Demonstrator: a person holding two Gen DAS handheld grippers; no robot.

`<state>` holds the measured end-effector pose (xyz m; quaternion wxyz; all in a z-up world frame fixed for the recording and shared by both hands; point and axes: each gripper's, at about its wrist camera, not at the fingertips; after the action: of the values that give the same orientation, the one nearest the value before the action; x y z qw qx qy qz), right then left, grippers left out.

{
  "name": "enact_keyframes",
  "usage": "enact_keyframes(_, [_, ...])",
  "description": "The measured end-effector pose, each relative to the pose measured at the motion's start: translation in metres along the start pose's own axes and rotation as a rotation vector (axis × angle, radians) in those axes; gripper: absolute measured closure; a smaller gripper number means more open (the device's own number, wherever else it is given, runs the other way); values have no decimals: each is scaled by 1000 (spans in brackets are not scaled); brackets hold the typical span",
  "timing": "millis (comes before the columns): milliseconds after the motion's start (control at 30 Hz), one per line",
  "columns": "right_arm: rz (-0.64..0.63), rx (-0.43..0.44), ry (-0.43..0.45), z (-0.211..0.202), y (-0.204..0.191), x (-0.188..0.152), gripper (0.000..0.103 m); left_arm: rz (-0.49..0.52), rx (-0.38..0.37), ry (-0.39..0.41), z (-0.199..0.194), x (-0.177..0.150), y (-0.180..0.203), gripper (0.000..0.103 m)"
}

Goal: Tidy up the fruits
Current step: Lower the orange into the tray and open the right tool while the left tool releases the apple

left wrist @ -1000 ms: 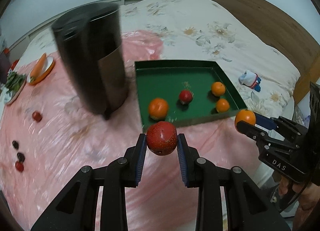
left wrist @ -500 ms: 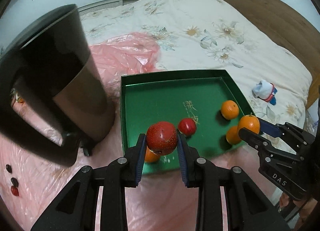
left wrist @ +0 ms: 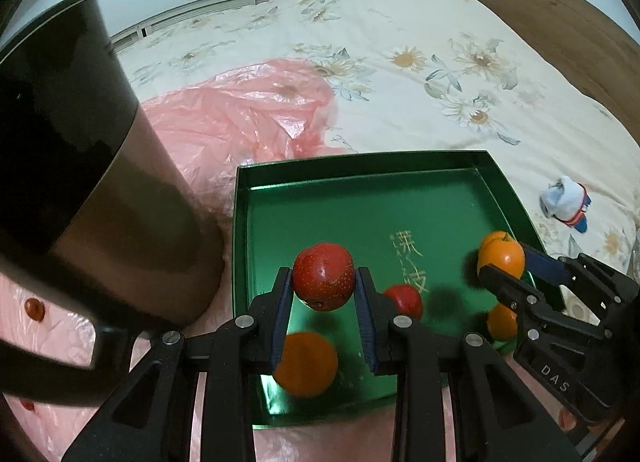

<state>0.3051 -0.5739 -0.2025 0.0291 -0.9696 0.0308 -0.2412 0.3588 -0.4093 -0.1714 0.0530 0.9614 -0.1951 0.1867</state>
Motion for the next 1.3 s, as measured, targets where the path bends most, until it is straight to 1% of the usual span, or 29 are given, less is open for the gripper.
enact_keyframes(233, [2, -8, -3, 15, -1, 4, 60, -3, 9, -11, 14, 5, 1, 77])
enact_keyframes(600, [-24, -29, -2, 25, -12, 12, 60, -37, 24, -46, 35, 8, -3, 77])
enact_keyframes(700, [-37, -45, -14, 30, -16, 13, 60, -38, 31, -55, 39, 7, -4, 77])
enact_keyframes(800, [-37, -71, -45, 41, -16, 13, 60, -45, 40, -73, 44, 5, -6, 77])
enact_keyframes(1100, [-29, -66, -35, 41, -14, 10, 59, -59, 37, -107, 60, -1, -8, 77])
enact_keyframes(1300, [-19, -74, -28, 41, -14, 9, 58, -74, 34, -102, 63, -4, -12, 77])
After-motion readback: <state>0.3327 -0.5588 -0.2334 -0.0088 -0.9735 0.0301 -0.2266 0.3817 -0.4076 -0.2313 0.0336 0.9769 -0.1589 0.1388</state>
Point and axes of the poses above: each gripper's, at about its wrist camera, not at the fingertips, and z roughly the way its jaws point, y to its right, x to its top, and after that the axes turned 11 degrees about -y, right-handed
